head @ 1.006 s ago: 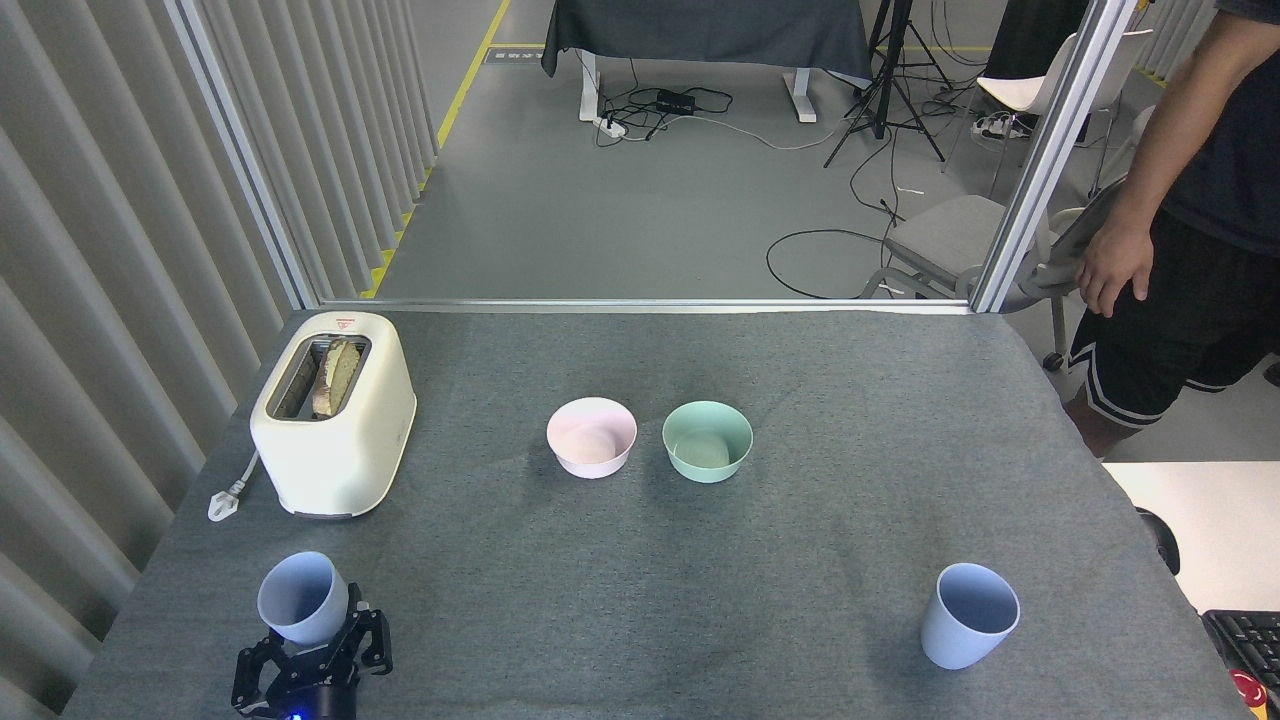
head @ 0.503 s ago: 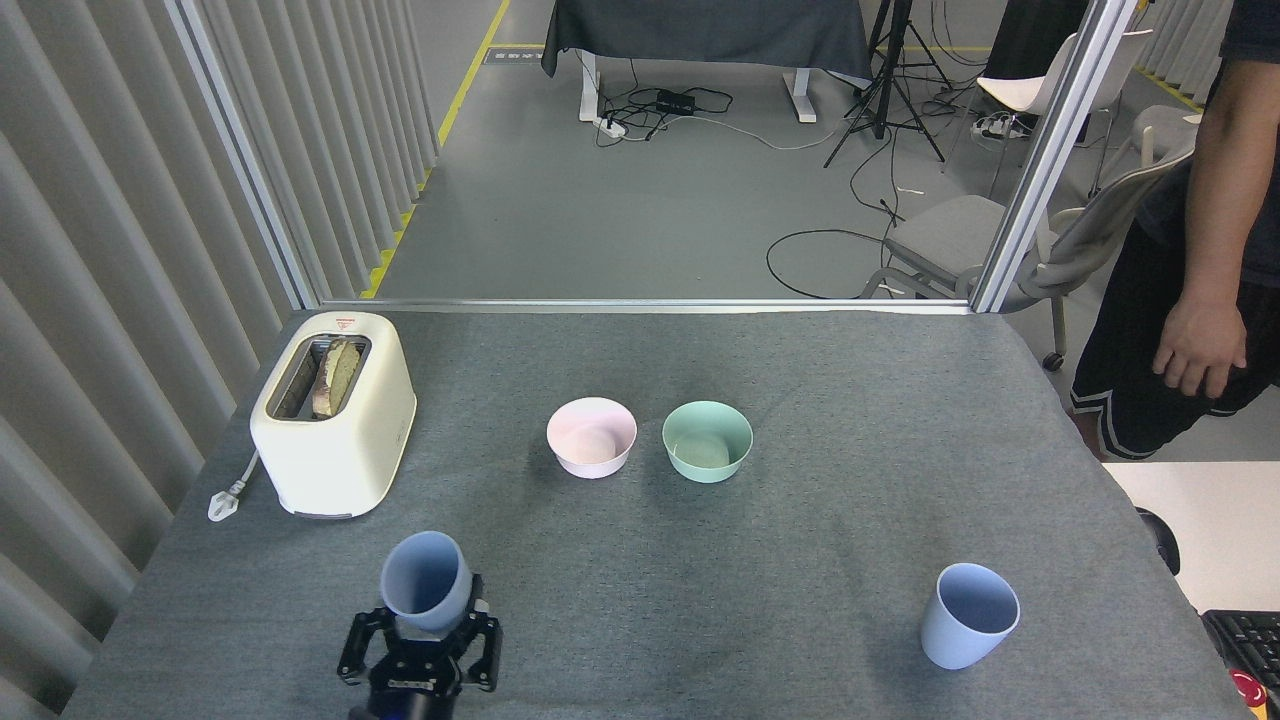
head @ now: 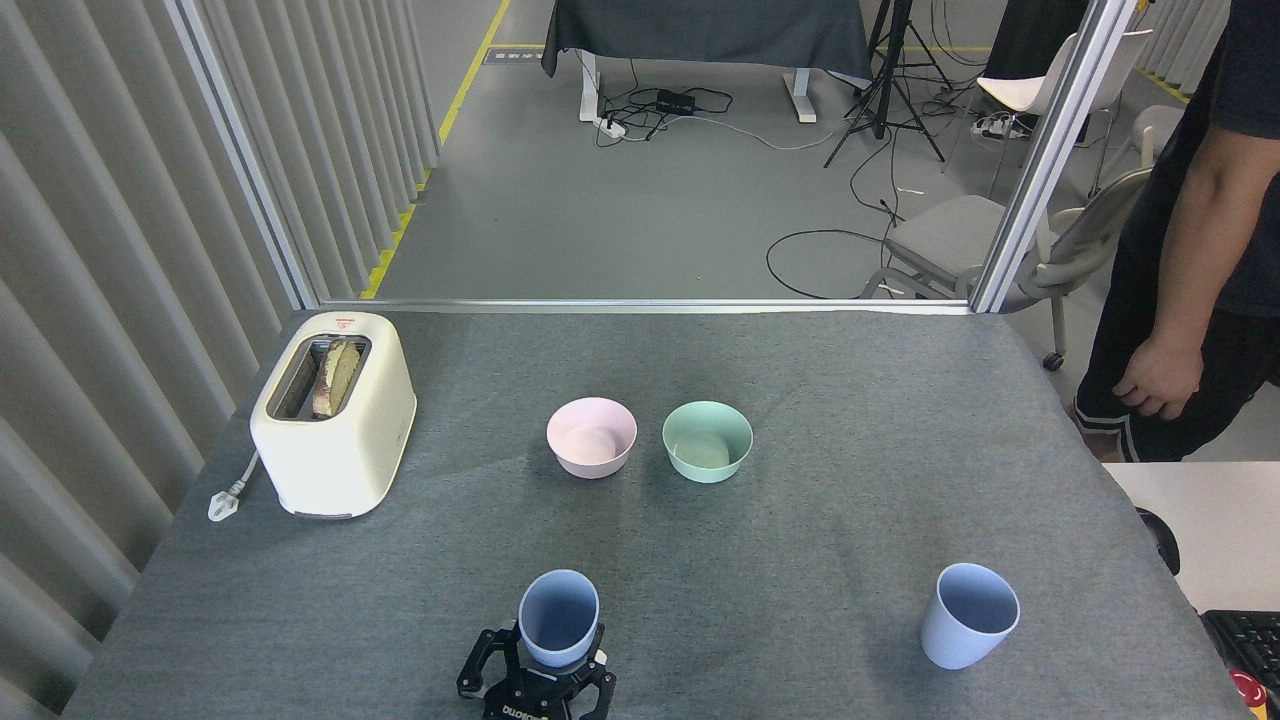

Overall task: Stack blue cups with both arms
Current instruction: 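Slide the held blue cup toward the table center and release it, then withdraw the left gripper from the placed cup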

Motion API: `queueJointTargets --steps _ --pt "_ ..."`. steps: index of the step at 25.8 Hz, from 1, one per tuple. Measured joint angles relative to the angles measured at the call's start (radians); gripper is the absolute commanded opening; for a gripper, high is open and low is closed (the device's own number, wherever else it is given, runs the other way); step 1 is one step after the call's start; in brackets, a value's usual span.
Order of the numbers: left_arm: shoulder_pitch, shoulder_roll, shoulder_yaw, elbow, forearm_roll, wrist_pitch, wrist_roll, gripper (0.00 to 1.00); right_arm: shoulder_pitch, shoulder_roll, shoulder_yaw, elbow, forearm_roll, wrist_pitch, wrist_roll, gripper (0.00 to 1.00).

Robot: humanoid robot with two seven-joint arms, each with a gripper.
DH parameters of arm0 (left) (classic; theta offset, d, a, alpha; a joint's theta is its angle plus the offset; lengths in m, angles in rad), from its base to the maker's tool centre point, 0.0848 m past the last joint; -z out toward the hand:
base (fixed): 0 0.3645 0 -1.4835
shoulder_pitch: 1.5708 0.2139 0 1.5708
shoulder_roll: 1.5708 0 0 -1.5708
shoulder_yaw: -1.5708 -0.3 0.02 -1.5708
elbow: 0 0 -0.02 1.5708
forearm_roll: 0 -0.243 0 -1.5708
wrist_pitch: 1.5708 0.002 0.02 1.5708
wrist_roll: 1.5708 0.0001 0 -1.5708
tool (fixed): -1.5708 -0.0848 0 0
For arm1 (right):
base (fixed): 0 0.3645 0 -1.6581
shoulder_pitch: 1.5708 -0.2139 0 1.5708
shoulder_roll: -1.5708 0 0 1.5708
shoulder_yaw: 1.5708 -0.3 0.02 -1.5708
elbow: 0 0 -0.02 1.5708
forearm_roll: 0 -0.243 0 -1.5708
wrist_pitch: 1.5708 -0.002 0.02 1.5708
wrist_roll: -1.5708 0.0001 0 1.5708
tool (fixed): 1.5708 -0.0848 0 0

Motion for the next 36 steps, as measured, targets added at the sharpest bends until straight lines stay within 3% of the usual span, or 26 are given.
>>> queueJointTargets --steps 9,13,15,17,28,36 --pt "-0.011 -0.049 -0.001 0.041 0.004 -0.022 -0.001 0.61 0.000 0.000 0.001 0.001 -0.004 0.000 0.004 1.00" --pt "-0.011 -0.056 0.001 0.055 0.005 -0.023 -0.001 0.69 0.000 0.000 0.001 0.002 -0.005 0.000 0.004 1.00" --pt "-0.011 -0.056 0.002 0.060 0.006 -0.023 -0.001 0.79 0.000 0.000 0.001 0.003 -0.005 0.000 0.002 1.00" --pt "-0.011 -0.056 0.003 0.069 0.006 -0.021 0.005 1.00 0.000 0.000 0.001 0.003 -0.005 0.000 0.001 1.00" --pt "0.032 -0.045 0.009 0.049 0.054 -0.022 -0.001 1.00 0.000 0.000 0.022 0.009 -0.005 0.011 -0.001 1.00" --pt "0.202 -0.020 0.045 -0.121 0.059 -0.020 0.001 1.00 0.000 0.000 0.023 0.009 -0.005 0.012 -0.001 1.00"
